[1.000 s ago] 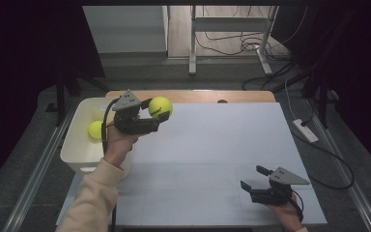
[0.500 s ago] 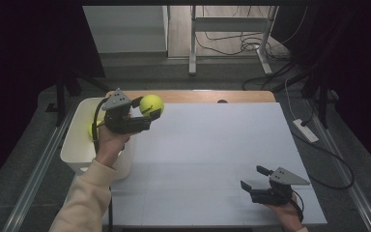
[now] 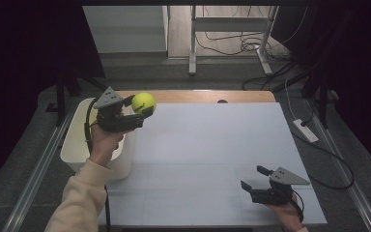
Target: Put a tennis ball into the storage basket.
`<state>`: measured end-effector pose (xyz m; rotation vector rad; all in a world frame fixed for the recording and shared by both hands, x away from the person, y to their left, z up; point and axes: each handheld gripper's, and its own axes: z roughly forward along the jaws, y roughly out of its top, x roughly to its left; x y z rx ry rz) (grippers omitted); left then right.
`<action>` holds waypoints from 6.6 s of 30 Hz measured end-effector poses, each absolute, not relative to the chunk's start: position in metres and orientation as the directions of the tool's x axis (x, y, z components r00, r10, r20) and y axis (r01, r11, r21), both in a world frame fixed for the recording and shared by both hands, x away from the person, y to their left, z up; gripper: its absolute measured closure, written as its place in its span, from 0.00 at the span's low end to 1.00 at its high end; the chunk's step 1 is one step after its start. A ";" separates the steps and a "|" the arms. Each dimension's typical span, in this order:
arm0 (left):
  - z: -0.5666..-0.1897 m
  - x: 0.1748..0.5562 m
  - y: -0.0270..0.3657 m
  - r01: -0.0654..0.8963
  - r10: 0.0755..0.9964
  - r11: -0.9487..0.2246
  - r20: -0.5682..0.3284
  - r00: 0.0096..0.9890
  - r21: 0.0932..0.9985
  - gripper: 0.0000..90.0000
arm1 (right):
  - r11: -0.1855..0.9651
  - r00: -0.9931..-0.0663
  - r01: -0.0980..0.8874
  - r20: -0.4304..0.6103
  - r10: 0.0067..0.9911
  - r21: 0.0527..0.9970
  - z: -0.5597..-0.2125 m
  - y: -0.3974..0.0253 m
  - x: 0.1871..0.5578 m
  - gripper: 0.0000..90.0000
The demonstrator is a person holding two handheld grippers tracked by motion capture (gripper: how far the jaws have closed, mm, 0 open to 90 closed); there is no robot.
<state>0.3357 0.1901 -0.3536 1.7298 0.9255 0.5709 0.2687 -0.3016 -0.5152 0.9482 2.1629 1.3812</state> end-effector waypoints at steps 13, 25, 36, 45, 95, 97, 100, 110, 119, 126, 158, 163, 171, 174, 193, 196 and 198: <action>-0.353 0.332 0.207 0.317 0.829 -0.155 -0.051 0.557 0.936 0.30 | 0.284 -0.689 0.324 0.020 0.724 0.903 -0.515 -0.301 0.269 0.15; -0.354 0.331 0.222 0.328 0.856 -0.143 -0.050 0.515 0.934 0.30 | 0.283 -0.691 0.324 0.021 0.723 0.903 -0.515 -0.300 0.269 0.15; -0.359 0.325 0.247 0.347 0.891 -0.136 -0.038 0.452 0.928 0.30 | 0.285 -0.690 0.324 0.019 0.724 0.902 -0.515 -0.300 0.269 0.15; -0.363 0.323 0.264 0.364 0.911 -0.121 -0.042 0.411 0.924 0.30 | 0.286 -0.689 0.325 0.019 0.725 0.902 -0.515 -0.300 0.269 0.15; -0.403 0.378 0.279 0.614 0.951 -0.197 -0.003 0.308 0.764 0.30 | 0.287 -0.690 0.330 0.022 0.724 0.899 -0.517 -0.301 0.271 0.15; -0.406 0.381 0.278 0.628 0.950 -0.204 -0.005 0.313 0.751 0.30 | 0.288 -0.688 0.329 0.019 0.725 0.899 -0.517 -0.301 0.271 0.15; -0.408 0.383 0.277 0.637 0.949 -0.206 -0.008 0.316 0.743 0.30 | 0.289 -0.688 0.328 0.018 0.726 0.899 -0.517 -0.301 0.270 0.15; -0.407 0.383 0.280 0.640 0.949 -0.203 -0.013 0.315 0.741 0.30 | 0.291 -0.688 0.328 0.016 0.725 0.899 -0.517 -0.300 0.271 0.15; -0.405 0.381 0.281 0.626 0.949 -0.181 -0.034 0.315 0.758 0.28 | 0.290 -0.686 0.329 0.016 0.727 0.899 -0.517 -0.301 0.271 0.15; -0.394 0.372 0.287 0.585 0.948 -0.119 -0.084 0.308 0.802 0.10 | 0.289 -0.685 0.331 0.018 0.728 0.898 -0.517 -0.302 0.271 0.15; -0.378 0.325 0.252 0.409 0.828 -0.128 -0.130 0.546 0.904 0.08 | 0.289 -0.681 0.330 0.014 0.732 0.899 -0.517 -0.304 0.268 0.15; -0.379 0.319 0.245 0.392 0.804 -0.132 -0.132 0.579 0.910 0.08 | 0.290 -0.678 0.328 0.010 0.735 0.899 -0.516 -0.305 0.266 0.15; -0.386 0.307 0.234 0.367 0.767 -0.144 -0.130 0.628 0.919 0.09 | 0.291 -0.678 0.324 0.007 0.735 0.900 -0.516 -0.304 0.265 0.15; -0.388 0.303 0.231 0.360 0.757 -0.151 -0.126 0.641 0.921 0.09 | 0.295 -0.676 0.324 0.002 0.737 0.899 -0.516 -0.304 0.265 0.15; -0.407 0.269 0.203 0.300 0.666 -0.182 -0.107 0.739 0.936 0.09 | 0.303 -0.676 0.324 -0.005 0.737 0.896 -0.516 -0.304 0.266 0.15; -0.412 0.260 0.196 0.285 0.648 -0.201 -0.091 0.756 0.937 0.09 | 0.301 -0.676 0.325 -0.003 0.737 0.897 -0.516 -0.304 0.266 0.15; -0.415 0.255 0.193 0.280 0.639 -0.212 -0.084 0.764 0.936 0.09 | 0.302 -0.676 0.325 -0.003 0.737 0.896 -0.516 -0.303 0.266 0.15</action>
